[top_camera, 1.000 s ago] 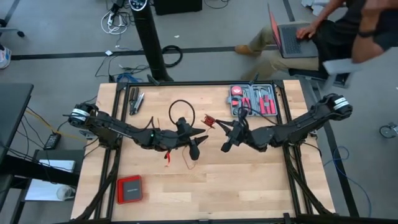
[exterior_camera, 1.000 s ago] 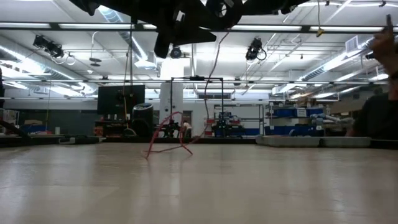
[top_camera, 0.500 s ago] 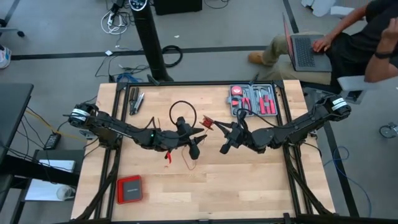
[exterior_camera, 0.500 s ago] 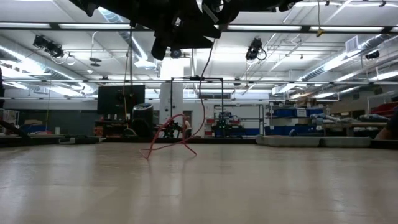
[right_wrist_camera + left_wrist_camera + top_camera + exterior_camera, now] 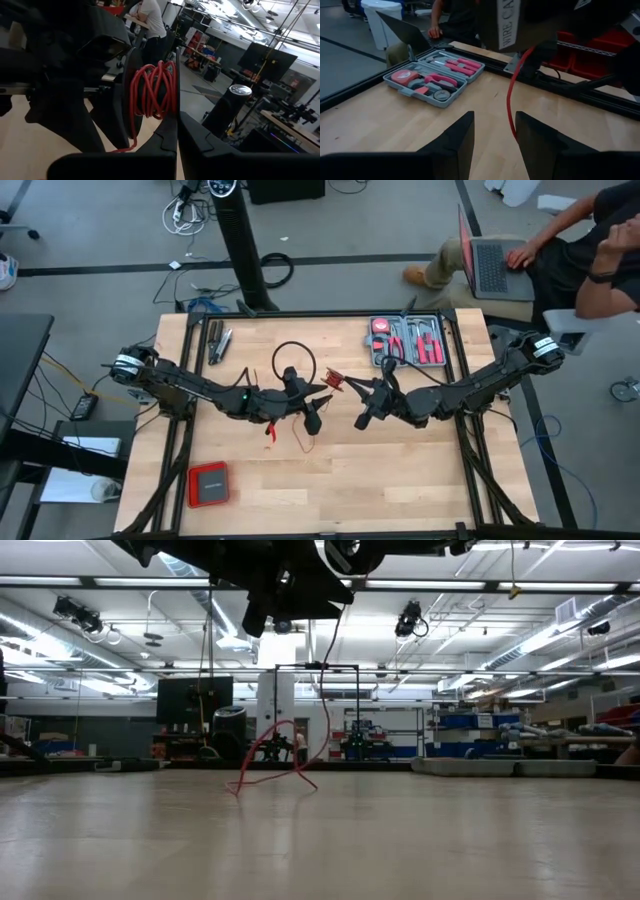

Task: Coil cords
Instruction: Uncoil the red cable wire from the black spool

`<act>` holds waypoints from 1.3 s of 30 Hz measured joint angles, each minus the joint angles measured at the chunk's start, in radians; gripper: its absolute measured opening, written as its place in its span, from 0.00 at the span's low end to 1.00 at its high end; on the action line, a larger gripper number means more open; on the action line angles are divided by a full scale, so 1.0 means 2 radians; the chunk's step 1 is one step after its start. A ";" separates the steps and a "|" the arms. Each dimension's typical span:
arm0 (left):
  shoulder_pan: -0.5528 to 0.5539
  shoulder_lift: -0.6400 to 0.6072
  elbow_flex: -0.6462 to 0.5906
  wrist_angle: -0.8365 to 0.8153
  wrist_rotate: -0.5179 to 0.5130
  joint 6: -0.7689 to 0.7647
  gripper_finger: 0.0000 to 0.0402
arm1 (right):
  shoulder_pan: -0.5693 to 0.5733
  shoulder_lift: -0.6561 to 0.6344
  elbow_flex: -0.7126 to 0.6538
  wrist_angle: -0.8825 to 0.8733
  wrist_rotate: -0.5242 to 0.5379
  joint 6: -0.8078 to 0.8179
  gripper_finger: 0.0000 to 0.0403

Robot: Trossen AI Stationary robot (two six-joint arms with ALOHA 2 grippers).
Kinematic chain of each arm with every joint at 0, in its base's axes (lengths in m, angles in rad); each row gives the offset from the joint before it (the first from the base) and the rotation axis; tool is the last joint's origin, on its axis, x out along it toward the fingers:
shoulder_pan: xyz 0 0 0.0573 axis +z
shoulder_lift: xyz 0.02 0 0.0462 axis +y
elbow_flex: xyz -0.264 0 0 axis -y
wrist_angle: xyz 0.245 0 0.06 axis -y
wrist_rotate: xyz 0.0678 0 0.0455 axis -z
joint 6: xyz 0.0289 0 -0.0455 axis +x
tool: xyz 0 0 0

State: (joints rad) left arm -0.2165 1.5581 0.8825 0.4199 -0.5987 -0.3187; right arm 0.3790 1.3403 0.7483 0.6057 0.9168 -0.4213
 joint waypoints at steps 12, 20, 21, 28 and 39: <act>0.000 0.000 0.000 -0.015 0.000 0.001 0.37 | 0.000 0.000 0.000 0.007 -0.002 0.000 0.00; 0.000 0.000 0.000 -0.026 0.031 0.012 0.16 | 0.000 0.000 0.000 0.007 -0.002 0.000 0.00; 0.000 0.000 0.000 -0.026 0.036 0.015 0.09 | 0.000 0.000 0.000 0.007 -0.002 0.000 0.00; 0.000 0.000 0.000 -0.023 0.044 0.023 0.01 | 0.000 0.000 0.000 0.007 -0.002 0.000 0.00; -0.011 -0.024 0.000 -0.019 0.077 0.026 0.00 | 0.009 -0.001 0.000 0.004 0.029 -0.027 0.00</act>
State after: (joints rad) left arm -0.2387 1.5111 0.8825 0.3813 -0.4444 -0.2661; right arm 0.3977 1.3392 0.7483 0.6140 0.9757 -0.4750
